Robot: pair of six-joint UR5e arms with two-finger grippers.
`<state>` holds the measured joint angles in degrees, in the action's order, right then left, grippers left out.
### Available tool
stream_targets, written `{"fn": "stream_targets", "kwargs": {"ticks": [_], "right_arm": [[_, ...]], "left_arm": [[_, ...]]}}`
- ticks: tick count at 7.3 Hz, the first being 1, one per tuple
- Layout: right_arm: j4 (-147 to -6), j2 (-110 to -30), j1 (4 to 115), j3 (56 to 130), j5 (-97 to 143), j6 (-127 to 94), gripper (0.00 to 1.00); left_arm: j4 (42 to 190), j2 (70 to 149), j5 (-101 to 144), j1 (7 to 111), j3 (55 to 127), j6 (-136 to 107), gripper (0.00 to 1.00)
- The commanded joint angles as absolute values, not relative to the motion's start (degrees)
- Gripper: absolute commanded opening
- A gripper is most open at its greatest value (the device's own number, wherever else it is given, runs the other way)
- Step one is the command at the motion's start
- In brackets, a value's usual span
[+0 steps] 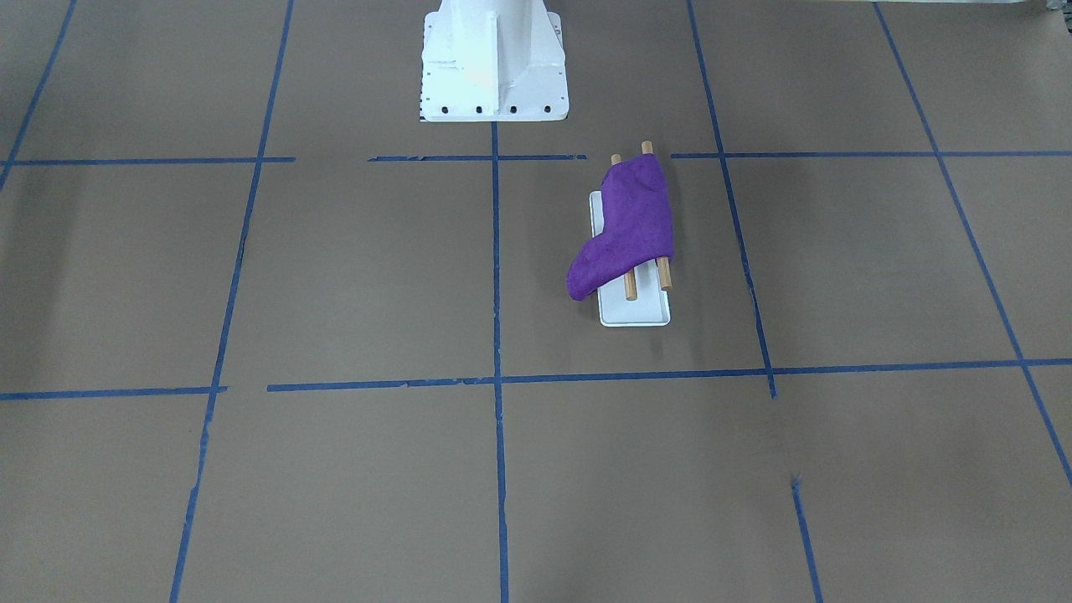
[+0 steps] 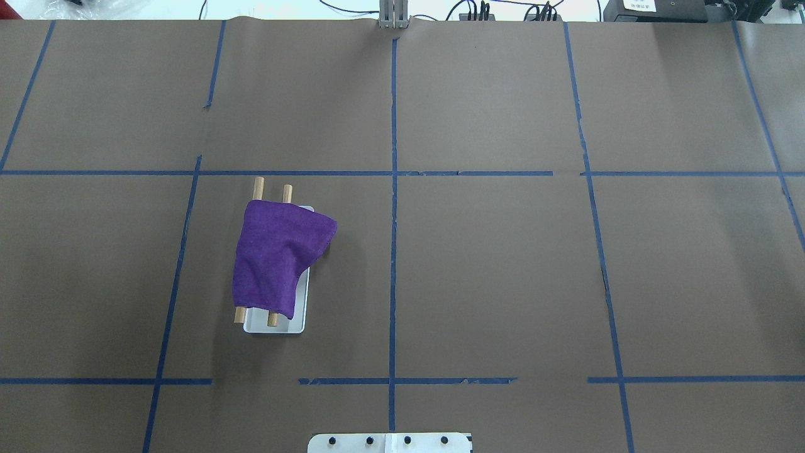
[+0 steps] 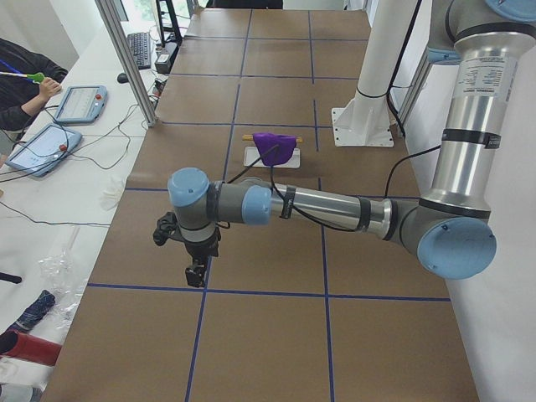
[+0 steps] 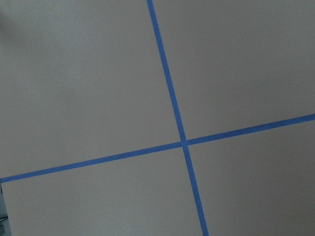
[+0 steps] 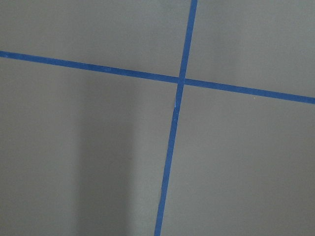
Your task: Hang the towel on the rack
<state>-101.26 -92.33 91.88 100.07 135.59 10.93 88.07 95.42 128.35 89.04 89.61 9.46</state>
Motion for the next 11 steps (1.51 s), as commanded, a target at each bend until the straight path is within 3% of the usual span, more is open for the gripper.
{"fn": "stream_targets", "kwargs": {"ticks": [1, 3, 11], "right_arm": [[-100.9, -92.2, 92.0, 98.8, 136.0, 11.0, 1.00], [-91.5, -92.7, 92.0, 93.6, 136.1, 8.6, 1.00], [-91.3, -92.8, 92.0, 94.3, 137.4, 1.8, 1.00]], "left_arm": [[91.8, 93.2, 130.1, 89.6, 86.7, 9.1, 1.00], [91.1, 93.2, 132.4, 89.6, 87.2, 6.5, 1.00], [88.3, 93.3, 132.2, 89.5, 90.3, 1.8, 1.00]]}}
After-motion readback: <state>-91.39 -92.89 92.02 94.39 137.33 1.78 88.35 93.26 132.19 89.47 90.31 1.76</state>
